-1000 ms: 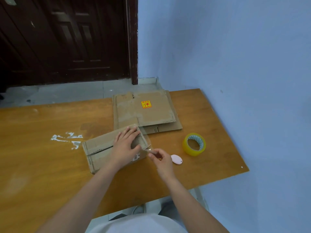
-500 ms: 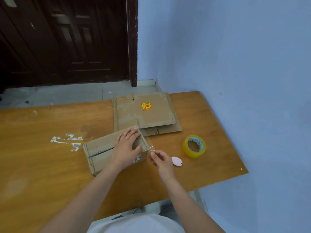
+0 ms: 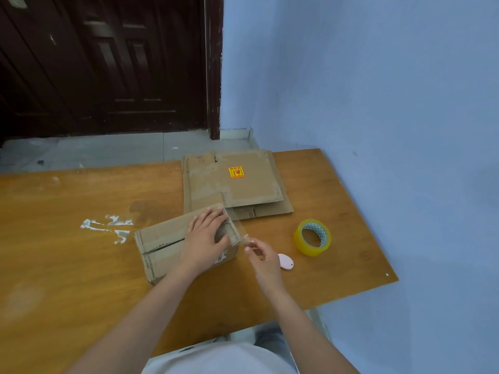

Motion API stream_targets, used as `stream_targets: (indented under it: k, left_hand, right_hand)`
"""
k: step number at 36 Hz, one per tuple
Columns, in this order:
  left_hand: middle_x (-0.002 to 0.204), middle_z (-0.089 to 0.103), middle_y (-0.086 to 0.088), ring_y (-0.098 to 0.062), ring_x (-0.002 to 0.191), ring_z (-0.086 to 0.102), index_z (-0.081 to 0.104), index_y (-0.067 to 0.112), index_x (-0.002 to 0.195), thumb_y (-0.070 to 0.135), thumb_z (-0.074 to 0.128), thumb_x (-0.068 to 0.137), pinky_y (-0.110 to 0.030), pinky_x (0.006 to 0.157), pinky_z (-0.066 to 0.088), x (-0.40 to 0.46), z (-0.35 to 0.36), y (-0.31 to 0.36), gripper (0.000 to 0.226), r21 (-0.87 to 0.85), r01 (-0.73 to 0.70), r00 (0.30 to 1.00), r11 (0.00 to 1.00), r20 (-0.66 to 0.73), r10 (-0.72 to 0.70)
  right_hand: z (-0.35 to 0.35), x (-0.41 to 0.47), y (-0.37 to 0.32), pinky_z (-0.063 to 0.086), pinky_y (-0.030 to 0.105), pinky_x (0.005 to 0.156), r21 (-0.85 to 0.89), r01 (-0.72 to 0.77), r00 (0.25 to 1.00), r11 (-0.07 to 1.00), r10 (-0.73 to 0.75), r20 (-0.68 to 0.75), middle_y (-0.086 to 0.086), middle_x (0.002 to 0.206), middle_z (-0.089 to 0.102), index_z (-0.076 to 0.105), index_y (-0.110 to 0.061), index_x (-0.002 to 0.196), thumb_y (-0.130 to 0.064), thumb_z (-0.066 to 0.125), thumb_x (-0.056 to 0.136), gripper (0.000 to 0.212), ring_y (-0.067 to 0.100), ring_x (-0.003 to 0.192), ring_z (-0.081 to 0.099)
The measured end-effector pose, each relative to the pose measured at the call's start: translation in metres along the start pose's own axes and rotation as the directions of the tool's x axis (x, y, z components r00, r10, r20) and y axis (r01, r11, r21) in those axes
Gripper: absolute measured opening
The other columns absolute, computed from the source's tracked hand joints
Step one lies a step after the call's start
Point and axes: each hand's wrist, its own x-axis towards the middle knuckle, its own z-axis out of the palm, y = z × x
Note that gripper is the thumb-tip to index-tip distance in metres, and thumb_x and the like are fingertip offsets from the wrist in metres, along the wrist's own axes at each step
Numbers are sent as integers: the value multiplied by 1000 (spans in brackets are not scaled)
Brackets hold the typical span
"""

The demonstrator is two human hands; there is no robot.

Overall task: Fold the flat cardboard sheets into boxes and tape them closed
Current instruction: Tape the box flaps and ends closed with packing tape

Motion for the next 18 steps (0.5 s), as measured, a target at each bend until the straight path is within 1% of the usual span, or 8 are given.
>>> stream_targets:
  k: [3, 7, 10, 13, 16, 18]
  left_hand:
    - [153, 26, 11, -8, 144, 7, 39, 28, 142, 47, 32, 82, -30, 115, -4, 0, 0, 0, 62, -4, 0, 1000, 1000, 7, 0]
    - [154, 25, 12, -8, 144, 6, 38, 28, 142, 46, 33, 83, -29, 114, -6, 0, -1, 0, 62, -5, -1, 1000, 1000, 10, 1]
    - [154, 25, 12, -8, 144, 6, 39, 28, 142, 46, 33, 83, -27, 113, -7, -1, -1, 1, 62, -10, -2, 1000, 1000, -3, 2]
    - [154, 24, 12, -8, 144, 6, 39, 28, 142, 46, 33, 82, -27, 113, -8, 0, -1, 1, 62, -5, -1, 1000, 1000, 3, 1]
    - [154, 25, 12, -7, 144, 6, 39, 28, 142, 49, 30, 82, -28, 114, -6, 0, -1, 1, 64, -1, 4, 1000, 1000, 7, -4]
    - [154, 26, 12, -7, 144, 6, 39, 29, 142, 58, 22, 82, -29, 115, -4, 0, -1, 2, 68, 3, 21, 1000, 1000, 3, -21]
  right_hand:
    - [0, -1, -1, 45, 11, 75, -36, 45, 999, 998, -46, -15, -12, 102, 59, 56, -44, 97, -19, 56, 93, 26, 0, 92, 56]
    - [0, -2, -1, 44, 8, 77, -19, 61, 997, 998, -62, -44, -10, 102, 63, 61, -40, 95, -18, 58, 92, 23, -4, 92, 55]
    - [1, -1, 1, 45, 16, 78, -13, 40, 998, 999, -41, -52, -6, 97, 64, 63, -36, 91, -22, 60, 90, 14, 2, 88, 56]
    - [2, 1, 1, 47, 25, 78, 18, 1, 998, 1000, 0, -62, -5, 87, 63, 66, -28, 88, -24, 61, 90, 6, 7, 83, 55]
    - [4, 1, -3, 48, 32, 76, 66, -26, 997, 997, 30, -71, -6, 77, 62, 66, -25, 80, -22, 61, 90, 12, 13, 79, 56]
    - [5, 0, -6, 49, 34, 75, 86, -49, 996, 995, 56, -74, -3, 75, 62, 65, -25, 77, -20, 60, 90, 15, 15, 78, 56]
